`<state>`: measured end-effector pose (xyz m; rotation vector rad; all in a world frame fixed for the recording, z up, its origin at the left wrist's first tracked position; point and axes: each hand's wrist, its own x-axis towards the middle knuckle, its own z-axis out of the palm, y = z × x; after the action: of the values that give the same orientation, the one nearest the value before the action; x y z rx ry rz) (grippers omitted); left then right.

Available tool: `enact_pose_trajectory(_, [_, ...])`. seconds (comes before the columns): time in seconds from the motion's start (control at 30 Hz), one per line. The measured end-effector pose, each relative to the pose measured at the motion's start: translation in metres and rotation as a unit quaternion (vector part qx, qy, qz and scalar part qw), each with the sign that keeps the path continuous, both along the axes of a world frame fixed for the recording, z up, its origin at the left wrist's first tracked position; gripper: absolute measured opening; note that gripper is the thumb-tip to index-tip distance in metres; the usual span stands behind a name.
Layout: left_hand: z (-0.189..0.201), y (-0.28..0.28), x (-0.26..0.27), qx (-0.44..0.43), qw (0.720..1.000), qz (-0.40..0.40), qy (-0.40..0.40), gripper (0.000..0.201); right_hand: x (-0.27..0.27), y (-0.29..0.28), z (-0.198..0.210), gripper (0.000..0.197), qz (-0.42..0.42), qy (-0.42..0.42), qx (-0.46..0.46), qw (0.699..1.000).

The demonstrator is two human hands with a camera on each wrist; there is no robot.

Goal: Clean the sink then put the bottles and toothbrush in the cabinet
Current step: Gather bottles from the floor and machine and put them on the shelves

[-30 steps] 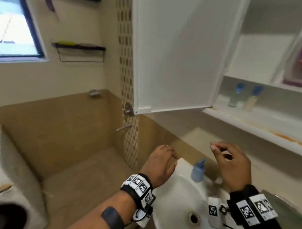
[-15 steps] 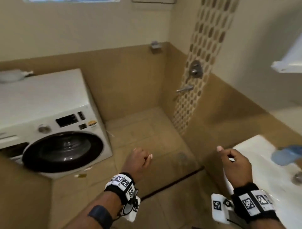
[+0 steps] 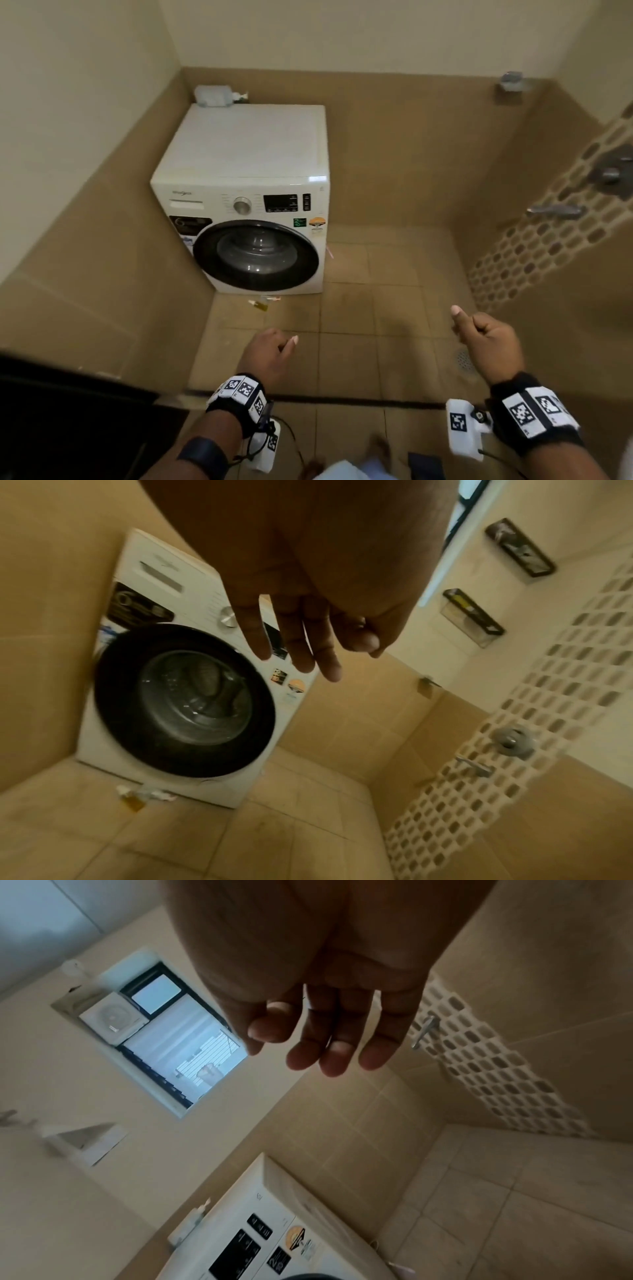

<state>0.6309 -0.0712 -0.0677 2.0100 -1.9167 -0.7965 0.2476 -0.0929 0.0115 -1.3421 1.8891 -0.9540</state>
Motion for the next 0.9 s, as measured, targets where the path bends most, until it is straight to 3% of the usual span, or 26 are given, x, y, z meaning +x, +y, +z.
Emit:
enact_pose_trajectory(0.23, [-0.014,-0.017,0.036,0.038,0.981,0.191,0.003,0.051,0.015,-0.076,-0.019,0.046,0.097,-0.021,0.079,0.992])
enact_pose_trajectory(0.47, [-0.006,-0.057,0.031,0.049,0.97,0.239,-0.012,0.04,0.032,-0.154,-0.086,0.047,0.155,-0.009,0.137,0.978])
enact_pose_trajectory(0.63, [-0.009,-0.066,0.037,0.045,0.962,0.267,0.019,0.027,0.066,-0.176,-0.128,0.004,0.157,-0.037,0.205,0.965])
enact_pose_trajectory(0.77, [-0.024,-0.083,0.066,0.027,0.942,0.326,0.07,0.008,0.109,-0.208,-0.146,0.009,0.236,0.023,0.263,0.935])
enact_pose_trajectory(0.9, [-0.067,-0.117,0.114,0.041,0.928,0.352,0.114,0.01,0.171,-0.262,-0.172,0.012,0.289,0.085,0.299,0.905])
